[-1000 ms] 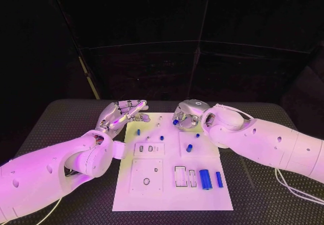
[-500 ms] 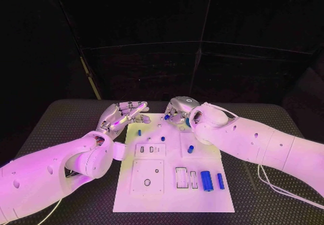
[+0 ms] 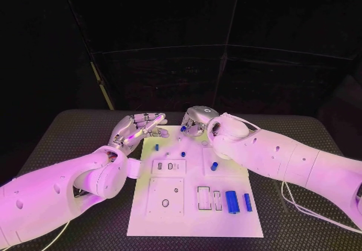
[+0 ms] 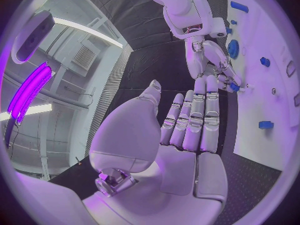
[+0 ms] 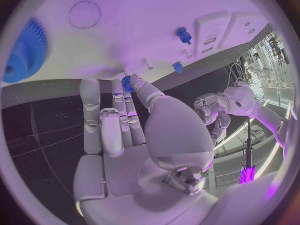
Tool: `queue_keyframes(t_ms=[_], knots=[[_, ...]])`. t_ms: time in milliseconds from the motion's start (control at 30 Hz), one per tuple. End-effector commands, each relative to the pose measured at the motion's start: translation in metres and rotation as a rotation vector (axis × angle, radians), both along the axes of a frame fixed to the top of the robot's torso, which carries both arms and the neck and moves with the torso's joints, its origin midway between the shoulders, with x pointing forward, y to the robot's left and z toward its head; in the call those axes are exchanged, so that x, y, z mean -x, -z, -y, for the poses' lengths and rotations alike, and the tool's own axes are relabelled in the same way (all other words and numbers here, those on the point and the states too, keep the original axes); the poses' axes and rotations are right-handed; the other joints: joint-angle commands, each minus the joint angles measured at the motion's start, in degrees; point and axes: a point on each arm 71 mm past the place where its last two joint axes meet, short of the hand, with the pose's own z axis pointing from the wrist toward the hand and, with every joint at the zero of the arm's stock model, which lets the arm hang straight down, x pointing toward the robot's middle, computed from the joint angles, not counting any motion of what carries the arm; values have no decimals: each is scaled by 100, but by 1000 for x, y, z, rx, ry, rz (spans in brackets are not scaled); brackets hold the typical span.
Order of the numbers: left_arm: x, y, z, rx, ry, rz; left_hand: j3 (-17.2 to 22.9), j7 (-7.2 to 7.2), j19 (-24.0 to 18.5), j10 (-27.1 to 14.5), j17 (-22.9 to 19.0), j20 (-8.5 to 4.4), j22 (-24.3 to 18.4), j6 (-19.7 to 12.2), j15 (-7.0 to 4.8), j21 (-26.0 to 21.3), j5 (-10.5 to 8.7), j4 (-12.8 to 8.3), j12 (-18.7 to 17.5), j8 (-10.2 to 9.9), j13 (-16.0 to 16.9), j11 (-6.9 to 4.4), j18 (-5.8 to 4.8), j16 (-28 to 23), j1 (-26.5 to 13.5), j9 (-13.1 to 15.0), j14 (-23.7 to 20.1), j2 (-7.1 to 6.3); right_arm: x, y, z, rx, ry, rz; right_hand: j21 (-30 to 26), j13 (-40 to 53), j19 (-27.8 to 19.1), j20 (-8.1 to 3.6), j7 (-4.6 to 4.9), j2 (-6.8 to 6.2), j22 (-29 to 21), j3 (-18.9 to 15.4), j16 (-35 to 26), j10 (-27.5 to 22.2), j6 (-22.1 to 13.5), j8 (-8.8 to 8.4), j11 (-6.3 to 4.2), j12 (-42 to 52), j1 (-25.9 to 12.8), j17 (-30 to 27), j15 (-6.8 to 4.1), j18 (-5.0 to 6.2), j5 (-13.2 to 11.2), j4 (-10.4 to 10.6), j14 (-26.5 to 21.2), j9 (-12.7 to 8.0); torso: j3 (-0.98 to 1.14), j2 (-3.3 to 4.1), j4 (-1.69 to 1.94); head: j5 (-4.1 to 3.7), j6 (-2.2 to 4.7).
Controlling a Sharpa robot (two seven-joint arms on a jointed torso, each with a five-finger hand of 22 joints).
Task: Assemble the parts on the task board
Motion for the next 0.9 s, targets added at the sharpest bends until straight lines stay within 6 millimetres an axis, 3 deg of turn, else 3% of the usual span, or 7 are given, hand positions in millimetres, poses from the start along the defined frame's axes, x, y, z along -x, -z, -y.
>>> queue_keyframes(t_ms=[33, 500, 600, 700, 733, 800, 900], knots=[[0, -2, 1, 3, 15, 9, -38, 163, 34, 37, 6, 1, -6, 33, 6, -13, 23, -1, -29, -15, -10, 18, 16, -25, 8, -8, 23, 30, -1, -1, -2, 5, -8, -1, 18, 1, -16, -10, -34, 24, -8, 10, 19, 19, 57, 32, 28, -35, 9, 1, -23, -115, 3, 23, 322, 6, -4, 6, -4, 3, 4], [0, -3, 2, 4, 17, 9, -39, 163, 37, 41, 12, 2, -10, 36, 7, -17, 23, -12, -39, -23, -9, 18, 16, -34, 21, -11, 25, 38, -6, 4, -7, 37, 2, -39, 14, 0, -36, -3, -23, -14, -28, 38, 21, 9, 44, 12, 38, -51, -12, -7, -14, -112, -19, 73, 320, 2, -4, 9, -4, 6, -42], [0, -3, 2, 4, 17, 9, -39, 163, 37, 41, 12, 2, -10, 36, 7, -17, 23, -12, -39, -23, -9, 18, 16, -34, 21, -11, 25, 38, -7, 4, -6, 37, 6, -37, -14, -12, -80, 10, 11, -87, -86, 61, 8, -61, -25, -38, 64, -91, -34, -42, 8, -103, -33, 116, 310, -12, -4, 13, -2, 4, -49], [0, -3, 2, 3, 17, 9, -39, 163, 37, 41, 12, 2, -10, 36, 7, -17, 23, -12, -39, -23, -9, 18, 16, -34, 21, -11, 25, 38, -8, 3, -6, 23, 7, -22, -138, -96, -230, 102, 169, -347, -307, 31, -30, -650, -567, -129, 235, -127, -152, -121, 154, -84, -33, 221, 281, -53, -5, 11, -7, 7, -49], [0, -3, 1, 3, 17, 9, -39, 163, 37, 41, 12, 2, -10, 36, 7, -17, 23, -12, -39, -23, -9, 18, 16, -34, 21, -11, 25, 38, -8, 2, -6, 15, 5, -14, -209, -96, -308, 139, 197, -454, -425, -32, -74, -894, -908, -126, 278, -121, -167, -207, 201, -56, -30, 255, 256, -51, -5, 10, -7, 5, -50], [0, -3, 1, 3, 17, 9, -39, 163, 37, 41, 12, 2, -10, 36, 7, -17, 23, -12, -39, -23, -9, 18, 16, -34, 21, -11, 25, 38, -7, 0, -6, -2, 1, 5, -391, -90, -497, 204, 119, -608, -716, -213, -184, -1343, -1411, -124, 321, -101, -109, -416, 222, -2, -30, 325, 198, -43, -6, 9, -7, 4, -50], [-1, -3, 1, 3, 16, 9, -39, 163, 37, 41, 12, 2, -10, 36, 7, -17, 23, -12, -39, -23, -9, 18, 16, -34, 21, -11, 25, 38, -5, -4, -4, -30, -10, 35, -507, -66, -606, 252, 80, -685, -894, -502, -245, -1639, -1650, -112, 374, 0, 79, -534, 262, 38, -5, 487, 171, -26, 2, 9, -3, 2, -40]])
